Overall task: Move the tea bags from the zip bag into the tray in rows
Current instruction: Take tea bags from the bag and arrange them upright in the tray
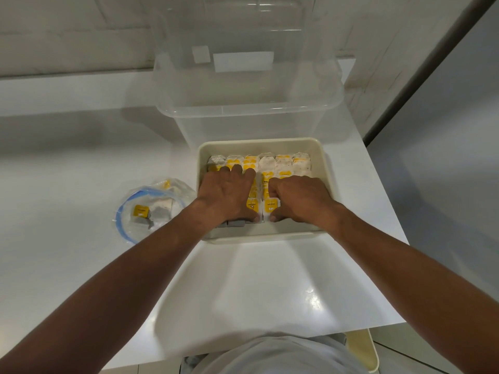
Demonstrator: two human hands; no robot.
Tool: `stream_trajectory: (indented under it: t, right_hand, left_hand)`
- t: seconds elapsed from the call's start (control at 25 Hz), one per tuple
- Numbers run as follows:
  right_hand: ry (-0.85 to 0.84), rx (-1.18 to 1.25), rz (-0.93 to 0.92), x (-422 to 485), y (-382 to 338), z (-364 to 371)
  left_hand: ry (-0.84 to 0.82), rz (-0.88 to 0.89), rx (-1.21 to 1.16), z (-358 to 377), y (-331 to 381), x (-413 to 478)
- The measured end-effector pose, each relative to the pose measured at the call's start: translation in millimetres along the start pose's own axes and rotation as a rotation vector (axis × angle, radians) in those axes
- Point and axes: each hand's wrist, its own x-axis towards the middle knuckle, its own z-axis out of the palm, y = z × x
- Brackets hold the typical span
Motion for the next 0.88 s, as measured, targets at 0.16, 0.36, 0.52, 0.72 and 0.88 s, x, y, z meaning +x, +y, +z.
stream_trajectory:
  t: [0.16,0.36,0.52,0.72,0.88]
  right_hand:
    - [0.014,0.014,-0.003,0.9,-2.1,2.0]
    - [0.025,0.013,0.008,0.4,0.8,-2.0]
    - [0.034,0.007,0.007,3.1,-0.2,1.1]
    - [0.086,0.169,0.005,4.8,8.0,-1.5]
    - [0.18,0.246,-0.074,2.7,7.8,-7.0]
  left_hand:
    - [-0.029,0.043,0.001,-6.4,-6.7,-2.8]
    - [-0.014,0.096,0.183,-6.3,-15.5,-7.9]
    - [-0.018,0.078,0.208,-6.5,-14.8,-4.4]
    - [0.009,0.127,0.028,-13.6,-21.5,-8.8]
    - [0.128,0.187,-0.166,-23.1,-32.1,-23.7]
